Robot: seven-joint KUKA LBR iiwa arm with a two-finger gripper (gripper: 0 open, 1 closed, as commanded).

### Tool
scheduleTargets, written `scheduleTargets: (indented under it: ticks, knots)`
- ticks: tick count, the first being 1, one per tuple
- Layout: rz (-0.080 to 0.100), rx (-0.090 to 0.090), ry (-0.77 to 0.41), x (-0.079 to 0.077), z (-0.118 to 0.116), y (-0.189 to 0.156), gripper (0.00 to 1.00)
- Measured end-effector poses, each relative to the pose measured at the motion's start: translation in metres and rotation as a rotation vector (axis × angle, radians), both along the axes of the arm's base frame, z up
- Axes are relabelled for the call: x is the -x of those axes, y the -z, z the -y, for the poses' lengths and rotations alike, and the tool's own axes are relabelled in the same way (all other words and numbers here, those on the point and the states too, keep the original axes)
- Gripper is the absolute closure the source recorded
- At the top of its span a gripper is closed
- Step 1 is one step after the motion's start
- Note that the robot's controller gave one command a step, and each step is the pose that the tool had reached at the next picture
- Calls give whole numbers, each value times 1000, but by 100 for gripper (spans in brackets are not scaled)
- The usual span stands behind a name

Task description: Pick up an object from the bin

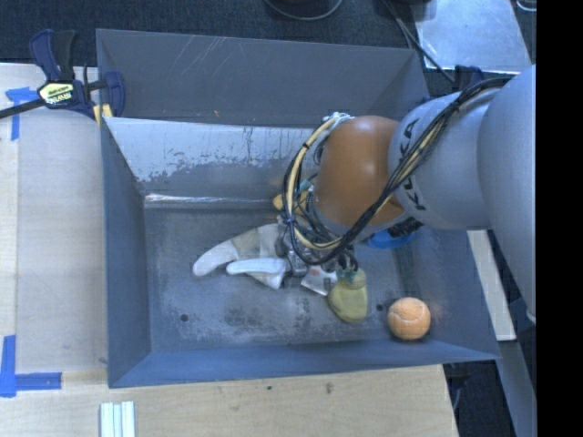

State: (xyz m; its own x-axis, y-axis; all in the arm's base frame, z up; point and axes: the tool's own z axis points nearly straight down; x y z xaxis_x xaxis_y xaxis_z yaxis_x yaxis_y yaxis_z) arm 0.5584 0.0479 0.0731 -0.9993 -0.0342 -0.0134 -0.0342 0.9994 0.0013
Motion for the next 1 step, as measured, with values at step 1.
scheduleTargets:
  ticks: [1]
  knots:
    - [-6, 0, 5, 2, 2, -44, 100]
